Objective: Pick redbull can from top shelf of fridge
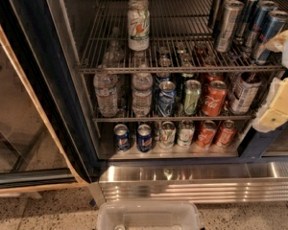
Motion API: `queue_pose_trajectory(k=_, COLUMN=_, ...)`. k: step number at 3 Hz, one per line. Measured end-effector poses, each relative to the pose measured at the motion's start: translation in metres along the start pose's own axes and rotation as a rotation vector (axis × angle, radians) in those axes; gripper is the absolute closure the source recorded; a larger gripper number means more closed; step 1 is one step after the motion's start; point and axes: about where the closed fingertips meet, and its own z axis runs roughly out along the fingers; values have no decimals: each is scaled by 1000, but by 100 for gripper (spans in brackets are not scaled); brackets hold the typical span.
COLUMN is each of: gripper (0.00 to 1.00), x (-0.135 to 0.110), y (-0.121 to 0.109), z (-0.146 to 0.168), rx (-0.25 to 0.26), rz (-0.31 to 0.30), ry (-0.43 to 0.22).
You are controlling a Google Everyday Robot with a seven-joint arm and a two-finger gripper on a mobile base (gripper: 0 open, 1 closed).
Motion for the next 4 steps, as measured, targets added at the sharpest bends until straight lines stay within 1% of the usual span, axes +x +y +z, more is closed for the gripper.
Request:
queue_pose_trajectory(k=1, gripper=0, x=9, y=-7, z=9, rx=83, rz=101, ry=-98)
queue_pose_trajectory(k=2, gripper=0, x=3, y=-21, z=6, rx=144, rz=106, ry=-132)
queue_pose_trajectory(k=3, gripper=0, x=2, y=-21, z=6, rx=143, rz=106, ry=-132)
queue_pose_trajectory(k=4, gripper=0, x=2, y=-22, z=12, rx=176, rz=153, ry=-168)
